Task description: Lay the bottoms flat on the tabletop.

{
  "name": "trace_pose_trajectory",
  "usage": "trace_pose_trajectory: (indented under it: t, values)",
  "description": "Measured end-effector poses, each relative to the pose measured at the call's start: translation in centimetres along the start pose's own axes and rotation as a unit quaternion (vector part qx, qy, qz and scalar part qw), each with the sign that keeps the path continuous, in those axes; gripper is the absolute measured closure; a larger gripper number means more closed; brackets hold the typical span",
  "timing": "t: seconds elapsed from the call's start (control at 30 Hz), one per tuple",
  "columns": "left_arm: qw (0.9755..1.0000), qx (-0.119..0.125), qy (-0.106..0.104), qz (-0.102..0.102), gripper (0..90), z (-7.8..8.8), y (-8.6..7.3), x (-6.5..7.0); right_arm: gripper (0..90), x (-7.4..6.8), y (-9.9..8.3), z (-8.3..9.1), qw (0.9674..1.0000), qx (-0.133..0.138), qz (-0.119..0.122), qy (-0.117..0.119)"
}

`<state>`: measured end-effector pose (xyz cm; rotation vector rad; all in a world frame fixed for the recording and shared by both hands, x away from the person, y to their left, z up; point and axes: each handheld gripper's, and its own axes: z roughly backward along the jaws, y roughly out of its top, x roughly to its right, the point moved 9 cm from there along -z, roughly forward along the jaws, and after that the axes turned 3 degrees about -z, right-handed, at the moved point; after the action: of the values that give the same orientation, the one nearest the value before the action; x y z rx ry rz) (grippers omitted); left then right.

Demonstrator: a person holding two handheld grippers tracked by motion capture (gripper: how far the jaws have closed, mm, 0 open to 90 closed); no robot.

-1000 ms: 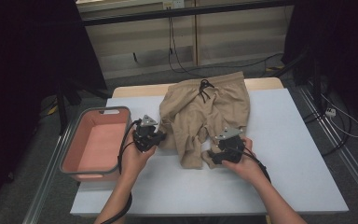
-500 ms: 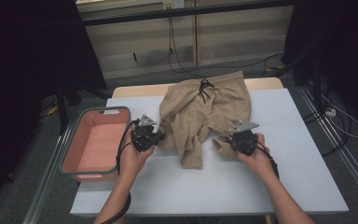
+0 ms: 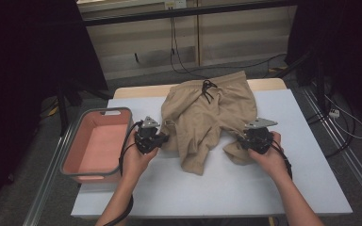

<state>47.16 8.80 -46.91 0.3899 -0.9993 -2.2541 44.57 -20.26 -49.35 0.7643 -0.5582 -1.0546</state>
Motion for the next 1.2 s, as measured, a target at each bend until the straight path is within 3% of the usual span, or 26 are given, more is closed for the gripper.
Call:
trace_pose_trajectory:
  t: [0.07,0.2,0.37,0.57,0.63,0.83,1.0,1.1,1.2]
  values:
    - [1.0,-0.001,-0.003,0.0,88.7,0.0,0.0,0.0,47.2,-0.9,0.3,0.1,0.9999,0.0,0.006,0.008]
    - [1.0,-0.001,-0.002,0.0,88.7,0.0,0.0,0.1,36.4,-2.5,1.1,0.4,0.9997,0.011,0.008,0.022]
    - [1.0,-0.003,-0.002,-0.001,88.7,0.0,-0.1,0.1,29.6,-4.5,1.6,0.4,0.9987,0.019,0.002,0.047]
    - [1.0,0.001,0.001,-0.004,88.7,0.1,0.1,0.1,30.8,-7.3,1.6,-0.1,0.9969,0.011,0.013,0.076]
    - [1.0,0.001,0.001,-0.004,88.6,0.0,0.0,0.1,31.6,-8.6,1.8,-0.1,0.9952,0.012,0.012,0.097]
    - [1.0,-0.004,0.003,-0.008,88.6,-0.1,-0.1,0.0,37.5,-12.3,1.5,-1.0,0.9912,-0.004,0.043,0.125]
    - [0.9999,-0.002,0.002,-0.012,88.5,-0.1,-0.1,0.1,43.4,-13.4,0.4,-2.5,0.9906,-0.033,0.062,0.118]
    - [0.9999,-0.005,0.001,-0.014,88.5,-0.1,-0.2,0.1,60.8,-13.5,0.3,-3.2,0.9899,-0.035,0.072,0.117]
    - [0.9999,-0.002,0.001,-0.014,88.5,-0.1,-0.1,0.1,84.7,-13.2,0.2,-3.5,0.9901,-0.036,0.071,0.116]
